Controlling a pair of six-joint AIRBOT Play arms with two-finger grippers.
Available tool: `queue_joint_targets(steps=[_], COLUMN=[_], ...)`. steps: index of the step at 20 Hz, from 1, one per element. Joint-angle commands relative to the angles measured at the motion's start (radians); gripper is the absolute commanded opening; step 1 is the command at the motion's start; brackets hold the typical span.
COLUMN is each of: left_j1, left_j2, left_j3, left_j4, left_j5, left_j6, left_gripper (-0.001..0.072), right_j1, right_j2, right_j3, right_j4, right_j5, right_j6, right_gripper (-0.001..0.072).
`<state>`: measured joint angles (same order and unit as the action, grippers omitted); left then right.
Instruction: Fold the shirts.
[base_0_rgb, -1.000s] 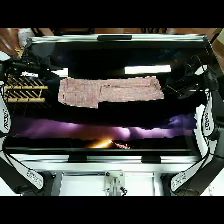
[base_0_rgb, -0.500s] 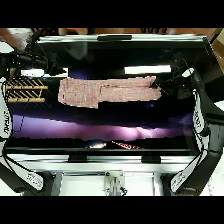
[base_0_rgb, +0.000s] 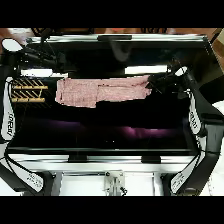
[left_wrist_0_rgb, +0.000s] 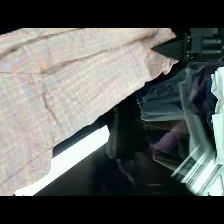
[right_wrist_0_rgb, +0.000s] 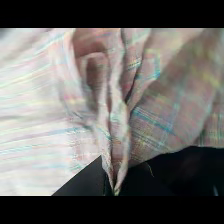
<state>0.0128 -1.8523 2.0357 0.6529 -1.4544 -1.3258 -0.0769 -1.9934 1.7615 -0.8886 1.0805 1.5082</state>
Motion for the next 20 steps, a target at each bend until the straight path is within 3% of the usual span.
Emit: queue_joint_targets(steps=[1,6,10,13,20], left_j1=[-0.071,-0.217,-0.317,-0.387,-0.563], left_j2=[-0.005,-0.022,-0.022,-0.021,-0.061], left_j3=[-0.02,-0.064,-0.064,-0.078,-0.168], left_j4=[0.001,0.002,0.023,0.137,0.131], left_j5=[0.098,0.292,0.235,0.213,0.41], left_j6=[-0.041,-0.129,-0.114,-0.162,-0.217], left_gripper=[0.0029,0.0027,0.0027,0.0027,0.0027], right_j1=[0.003,0.004,0.004,0.004,0.004], right_j2=[0.1,0.302,0.438,0.517,0.66], right_j3=[0.001,0.001,0.001,0.001,0.001], right_j4=[0.027,-0.025,-0.085,-0.105,-0.116], right_j5=[0.0,0.125,0.249,0.315,0.456], right_j6=[-0.024,-0.024,-0.004,0.002,0.048], right_gripper=[0.005,0.005,0.005,0.005,0.005])
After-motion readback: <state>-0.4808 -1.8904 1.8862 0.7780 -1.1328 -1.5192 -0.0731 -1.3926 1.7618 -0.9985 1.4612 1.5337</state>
